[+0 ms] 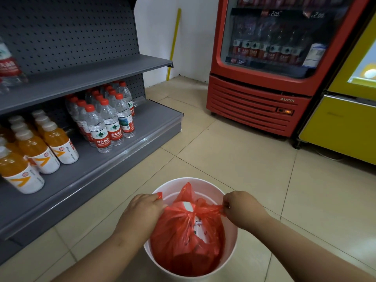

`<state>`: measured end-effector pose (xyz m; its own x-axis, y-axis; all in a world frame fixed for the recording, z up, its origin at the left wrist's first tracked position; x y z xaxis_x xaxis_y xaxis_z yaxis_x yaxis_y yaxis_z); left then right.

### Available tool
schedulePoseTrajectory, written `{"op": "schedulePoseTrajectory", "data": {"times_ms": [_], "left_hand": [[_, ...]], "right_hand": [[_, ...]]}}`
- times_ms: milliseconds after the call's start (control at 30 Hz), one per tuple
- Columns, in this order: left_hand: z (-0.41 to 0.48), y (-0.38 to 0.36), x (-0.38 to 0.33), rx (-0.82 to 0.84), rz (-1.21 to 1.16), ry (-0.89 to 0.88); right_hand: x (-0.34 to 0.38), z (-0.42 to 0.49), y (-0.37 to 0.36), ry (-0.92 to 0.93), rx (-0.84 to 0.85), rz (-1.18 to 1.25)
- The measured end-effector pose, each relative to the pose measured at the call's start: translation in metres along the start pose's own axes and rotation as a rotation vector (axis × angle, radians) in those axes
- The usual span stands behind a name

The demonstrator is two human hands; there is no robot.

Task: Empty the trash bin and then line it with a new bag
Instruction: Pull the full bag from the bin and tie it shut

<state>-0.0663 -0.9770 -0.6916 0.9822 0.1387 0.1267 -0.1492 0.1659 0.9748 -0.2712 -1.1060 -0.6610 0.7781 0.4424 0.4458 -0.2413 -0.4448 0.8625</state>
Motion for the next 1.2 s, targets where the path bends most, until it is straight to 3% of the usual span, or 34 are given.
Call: {"op": "schedulePoseTrajectory", "data": {"times_ms": [100,200,300,400,467,533,633,800,1067,1200], "left_hand": [[0.013,0.023,-0.013,-0.086,-0.544,0.179],[0.018,0.025,-0.034,0.011,-1.026,0.358],[0.02,0.022,-0.048,0.104,-1.342,0.505],[0.028,0.02,-0.053,0.22,-1.056,0.26],[0.034,0.016,-0.056,0.275,-0.839,0.064],[0.037,0.015,-0.06,0.286,-0.728,0.057],[0.039,0.011,-0.059,0.203,-0.72,0.188],[0.037,-0.001,-0.056,0.148,-0.728,0.215],[0.028,0.003,-0.053,0.243,-0.835,0.143],[0.025,-0.005,-0.049,0.152,-0.774,0.127]], "right_hand": [[0.01,0.004,0.008,-0.06,0.043,0.252],[0.023,0.005,0.007,-0.202,0.076,0.712],[0.032,0.011,0.005,-0.304,0.059,0.887],[0.043,0.019,0.005,-0.241,0.02,0.79],[0.051,0.019,0.004,-0.104,0.016,0.708],[0.054,0.013,0.002,0.041,0.016,0.653],[0.045,0.008,-0.003,0.131,0.042,0.734],[0.024,0.011,-0.012,0.071,0.008,0.812],[0.019,0.021,-0.01,-0.029,0.157,1.13],[0.023,0.022,-0.019,-0.238,0.123,1.507]]}}
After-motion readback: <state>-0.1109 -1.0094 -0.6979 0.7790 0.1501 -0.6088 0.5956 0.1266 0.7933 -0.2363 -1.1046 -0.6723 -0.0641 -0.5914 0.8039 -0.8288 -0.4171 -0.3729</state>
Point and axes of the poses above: each hand's wrist, its own z-axis towards the middle knuckle, its own y-axis out of the back of the hand, x = y × z, the point moved 1 cm from there along z, towards the middle knuckle, and after that the axes turned 13 degrees about z, right-handed, at the moved point
